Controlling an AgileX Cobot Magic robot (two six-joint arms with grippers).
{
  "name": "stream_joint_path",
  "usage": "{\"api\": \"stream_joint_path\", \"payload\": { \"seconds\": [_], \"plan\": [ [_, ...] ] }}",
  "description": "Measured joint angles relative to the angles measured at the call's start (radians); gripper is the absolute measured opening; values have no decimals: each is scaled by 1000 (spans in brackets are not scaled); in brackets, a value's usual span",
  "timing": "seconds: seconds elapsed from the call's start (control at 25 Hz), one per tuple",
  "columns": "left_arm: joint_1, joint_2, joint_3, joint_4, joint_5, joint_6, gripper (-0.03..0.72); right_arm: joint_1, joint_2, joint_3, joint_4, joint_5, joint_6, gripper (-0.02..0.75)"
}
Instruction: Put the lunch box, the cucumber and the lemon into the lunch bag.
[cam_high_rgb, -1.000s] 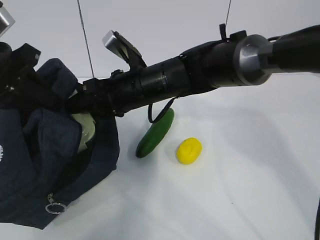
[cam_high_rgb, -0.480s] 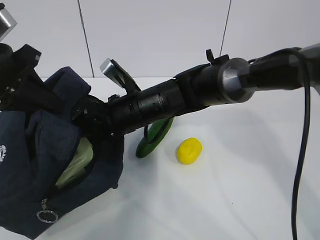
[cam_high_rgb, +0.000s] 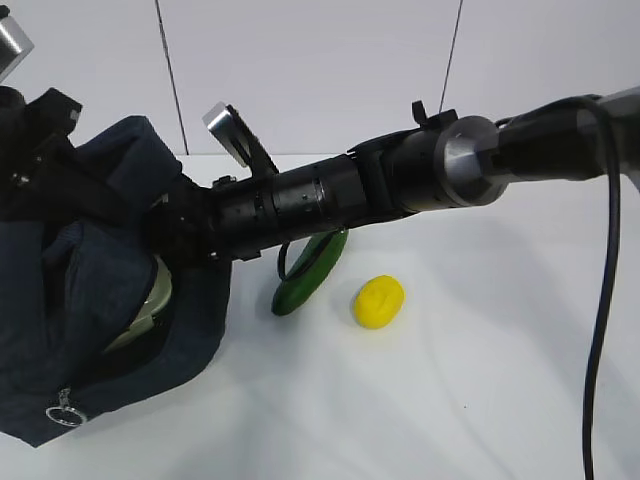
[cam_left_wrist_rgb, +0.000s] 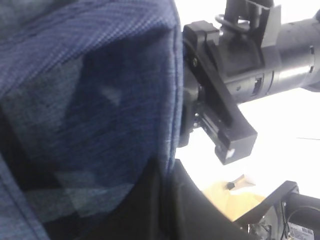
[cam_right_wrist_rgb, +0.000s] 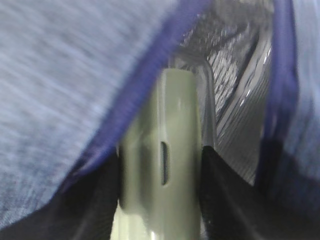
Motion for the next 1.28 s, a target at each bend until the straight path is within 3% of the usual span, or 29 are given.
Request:
{"api": "stream_joint_path", "payload": {
  "seconds": [0.36, 0.76, 1.04, 1.28],
  "plan": [
    [0, 0, 0, 0, 20, 1, -6, 0, 0, 0, 4, -28, -104, 358],
    [0, 0, 0, 1, 25, 1, -6, 0, 0, 0, -109, -62, -149, 358],
    [0, 0, 0, 39, 25, 1, -6, 0, 0, -4, -113, -17, -172, 435],
    [0, 1, 0, 58, 20, 1, -6, 0, 0, -6, -128, 40, -175, 449]
  ]
}}
